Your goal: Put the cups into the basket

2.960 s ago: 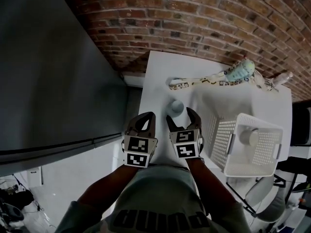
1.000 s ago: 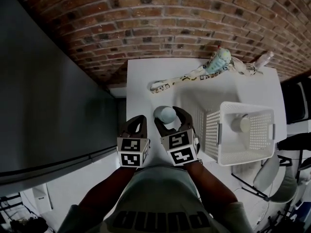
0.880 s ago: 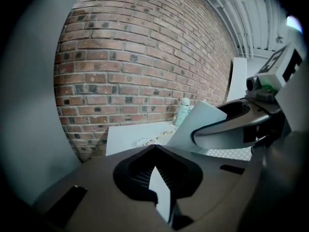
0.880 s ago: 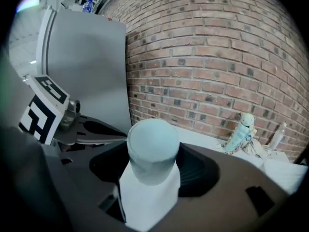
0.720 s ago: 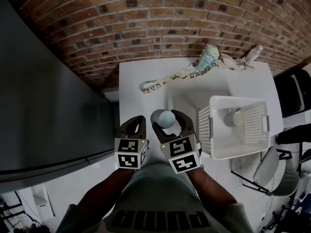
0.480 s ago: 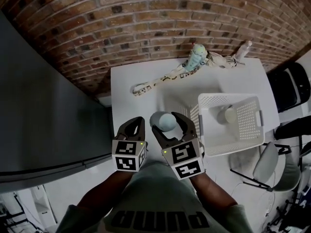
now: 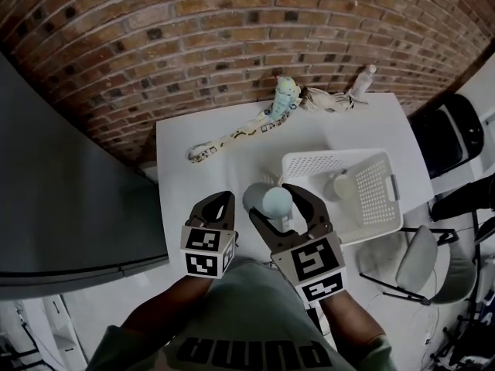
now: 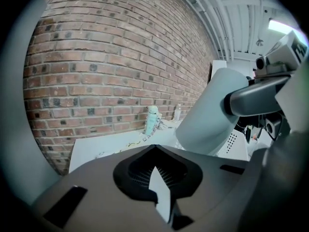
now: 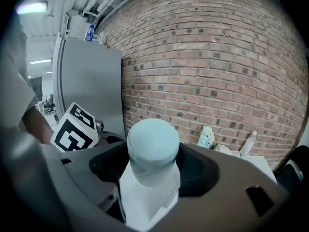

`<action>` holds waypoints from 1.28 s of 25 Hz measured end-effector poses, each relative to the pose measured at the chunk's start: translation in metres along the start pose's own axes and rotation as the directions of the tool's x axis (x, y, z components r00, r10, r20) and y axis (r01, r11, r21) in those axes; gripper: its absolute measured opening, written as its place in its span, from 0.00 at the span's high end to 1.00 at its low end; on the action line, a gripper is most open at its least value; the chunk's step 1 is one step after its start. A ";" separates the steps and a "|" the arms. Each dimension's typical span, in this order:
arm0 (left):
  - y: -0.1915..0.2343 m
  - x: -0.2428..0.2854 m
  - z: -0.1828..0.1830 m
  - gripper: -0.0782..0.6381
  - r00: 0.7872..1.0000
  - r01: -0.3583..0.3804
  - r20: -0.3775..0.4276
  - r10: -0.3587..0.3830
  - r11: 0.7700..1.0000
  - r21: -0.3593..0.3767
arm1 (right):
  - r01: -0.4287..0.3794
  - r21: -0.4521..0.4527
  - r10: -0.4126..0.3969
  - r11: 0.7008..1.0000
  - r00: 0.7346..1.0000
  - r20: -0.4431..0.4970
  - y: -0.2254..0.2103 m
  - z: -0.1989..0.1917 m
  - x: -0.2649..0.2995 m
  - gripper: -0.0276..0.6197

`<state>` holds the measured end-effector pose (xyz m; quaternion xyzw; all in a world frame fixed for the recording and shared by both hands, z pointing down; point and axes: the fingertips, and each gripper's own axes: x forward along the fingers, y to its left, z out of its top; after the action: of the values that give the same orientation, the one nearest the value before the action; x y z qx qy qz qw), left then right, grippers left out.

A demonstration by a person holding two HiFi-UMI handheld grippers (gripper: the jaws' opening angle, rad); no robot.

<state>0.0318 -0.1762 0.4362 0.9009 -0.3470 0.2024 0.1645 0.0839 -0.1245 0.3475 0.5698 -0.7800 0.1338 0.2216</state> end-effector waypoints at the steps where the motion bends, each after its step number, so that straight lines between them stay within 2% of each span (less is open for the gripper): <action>1: -0.006 0.002 0.002 0.89 1.000 0.004 0.001 -0.004 1.000 0.005 | 0.000 -0.002 0.000 1.000 1.000 0.002 -0.006 -0.001 -0.005 0.47; 7: -0.034 0.015 0.007 0.89 1.000 0.000 -0.006 0.000 1.000 0.018 | -0.010 -0.015 0.011 1.000 1.000 0.016 -0.043 -0.012 -0.032 0.47; 12: -0.050 0.025 0.008 0.89 1.000 -0.020 -0.009 0.021 0.999 0.030 | -0.032 -0.064 0.031 0.997 1.000 -0.003 -0.076 -0.032 -0.045 0.47; 17: -0.066 0.034 0.005 0.89 0.999 -0.042 -0.021 0.042 0.999 0.023 | -0.111 -0.150 0.108 0.982 0.994 -0.030 -0.097 -0.054 -0.050 0.47; 19: -0.071 0.038 0.003 0.89 0.998 -0.052 -0.025 0.053 0.998 0.023 | -0.168 -0.206 0.161 0.964 0.986 -0.050 -0.100 -0.063 -0.050 0.47; 23: -0.080 0.044 -0.003 0.89 0.996 -0.077 -0.037 0.077 0.997 0.022 | -0.287 -0.308 0.264 0.907 0.958 -0.114 -0.099 -0.083 -0.045 0.47; 27: -0.081 0.048 -0.008 0.89 0.993 -0.107 -0.044 0.107 0.994 0.013 | -0.394 -0.359 0.352 0.846 0.919 -0.180 -0.097 -0.107 -0.035 0.47; 32: -0.077 0.051 -0.017 0.89 0.989 -0.137 -0.049 0.138 0.990 0.015 | -0.479 -0.397 0.410 0.783 0.877 -0.251 -0.097 -0.134 -0.019 0.47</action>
<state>0.1156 -0.1428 0.4637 0.8704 -0.4028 0.2378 0.1535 0.2069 -0.0778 0.4494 0.2909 -0.8825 0.0422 0.3671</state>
